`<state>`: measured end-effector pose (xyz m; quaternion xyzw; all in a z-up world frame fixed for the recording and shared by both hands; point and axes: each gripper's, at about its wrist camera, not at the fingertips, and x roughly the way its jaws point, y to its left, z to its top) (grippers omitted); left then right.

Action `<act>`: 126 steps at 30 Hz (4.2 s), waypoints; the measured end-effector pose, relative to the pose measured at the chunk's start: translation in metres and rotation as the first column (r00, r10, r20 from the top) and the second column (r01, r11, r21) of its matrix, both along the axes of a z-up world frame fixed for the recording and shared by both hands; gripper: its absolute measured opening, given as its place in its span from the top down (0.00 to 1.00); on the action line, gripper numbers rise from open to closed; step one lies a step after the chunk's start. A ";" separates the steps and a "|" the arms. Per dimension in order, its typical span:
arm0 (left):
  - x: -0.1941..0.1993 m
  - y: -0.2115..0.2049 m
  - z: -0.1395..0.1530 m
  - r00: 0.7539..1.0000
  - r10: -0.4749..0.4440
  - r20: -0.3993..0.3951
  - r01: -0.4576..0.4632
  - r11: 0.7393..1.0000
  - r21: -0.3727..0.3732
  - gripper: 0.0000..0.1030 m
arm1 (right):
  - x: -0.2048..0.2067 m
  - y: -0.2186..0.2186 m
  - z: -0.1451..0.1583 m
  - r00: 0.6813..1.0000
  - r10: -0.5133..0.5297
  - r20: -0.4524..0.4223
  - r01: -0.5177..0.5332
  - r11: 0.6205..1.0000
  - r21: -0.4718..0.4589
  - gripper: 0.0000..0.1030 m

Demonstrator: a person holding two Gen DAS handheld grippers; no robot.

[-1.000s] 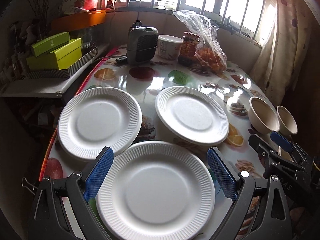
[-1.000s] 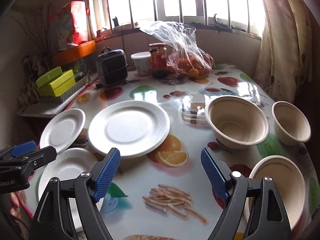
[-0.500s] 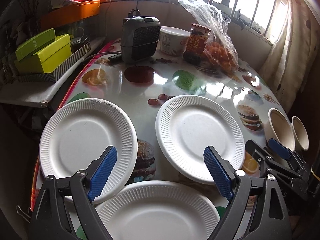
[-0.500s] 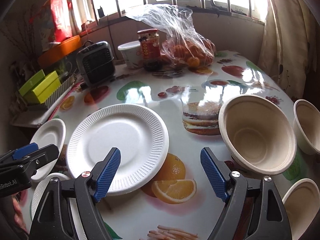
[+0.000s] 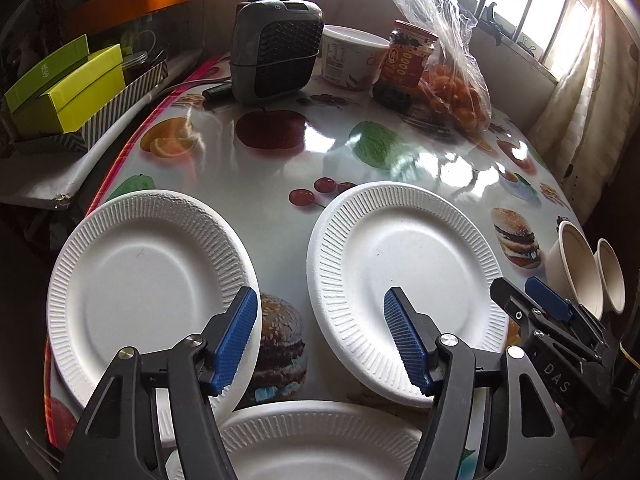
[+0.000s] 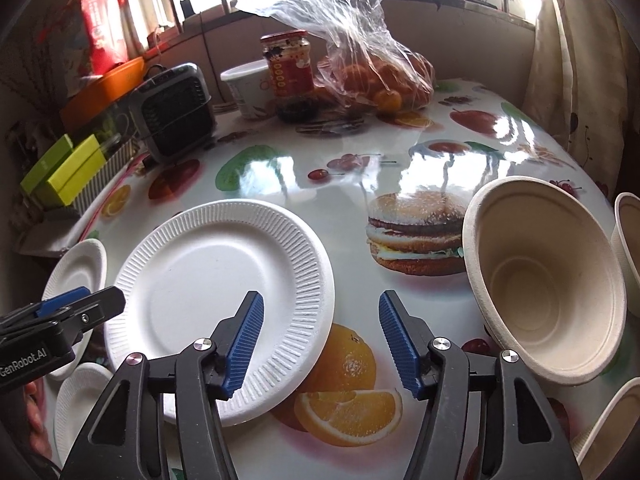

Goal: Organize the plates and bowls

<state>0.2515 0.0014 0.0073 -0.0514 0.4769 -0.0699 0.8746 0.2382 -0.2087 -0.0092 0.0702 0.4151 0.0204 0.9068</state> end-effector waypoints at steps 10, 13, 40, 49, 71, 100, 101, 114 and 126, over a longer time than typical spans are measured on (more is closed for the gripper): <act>0.005 -0.004 -0.009 1.000 -0.002 -0.028 0.002 1.000 0.003 0.42 | 0.007 -0.006 -0.008 0.999 -0.005 -0.038 0.005 1.000 0.009 0.56; 0.006 -0.007 -0.009 1.000 -0.009 -0.028 0.009 1.000 0.006 0.44 | 0.007 -0.006 -0.007 0.999 -0.002 -0.037 0.003 1.000 0.022 0.62; 0.005 -0.020 -0.011 0.997 -0.059 -0.039 0.059 0.998 0.017 0.61 | 0.002 -0.013 -0.003 1.000 -0.003 -0.006 0.003 0.995 0.096 0.85; 0.007 -0.016 -0.015 0.998 -0.042 -0.052 0.044 0.998 0.036 0.61 | 0.006 -0.019 -0.008 0.999 -0.026 -0.034 0.030 0.993 0.116 0.63; 0.006 -0.024 -0.012 0.997 -0.070 -0.040 0.070 0.997 0.014 0.61 | 0.003 -0.017 -0.006 1.000 -0.009 -0.028 0.013 0.991 0.133 0.78; -0.071 0.013 0.022 0.999 0.015 0.044 -0.014 1.000 -0.016 0.61 | -0.066 0.015 0.033 0.994 0.092 0.055 -0.098 0.988 0.117 0.78; -0.076 0.015 0.022 0.999 0.018 0.047 -0.017 1.000 -0.016 0.61 | -0.069 0.017 0.033 0.994 0.097 0.056 -0.103 0.988 0.117 0.78; -0.122 0.038 0.015 0.996 0.072 0.046 -0.072 0.997 -0.016 0.61 | -0.105 0.037 0.028 0.984 0.168 0.057 -0.174 0.978 0.117 0.78; -0.156 0.055 0.007 0.992 0.120 0.039 -0.120 0.993 -0.022 0.61 | -0.125 0.054 0.022 0.974 0.222 0.046 -0.226 0.967 0.119 0.78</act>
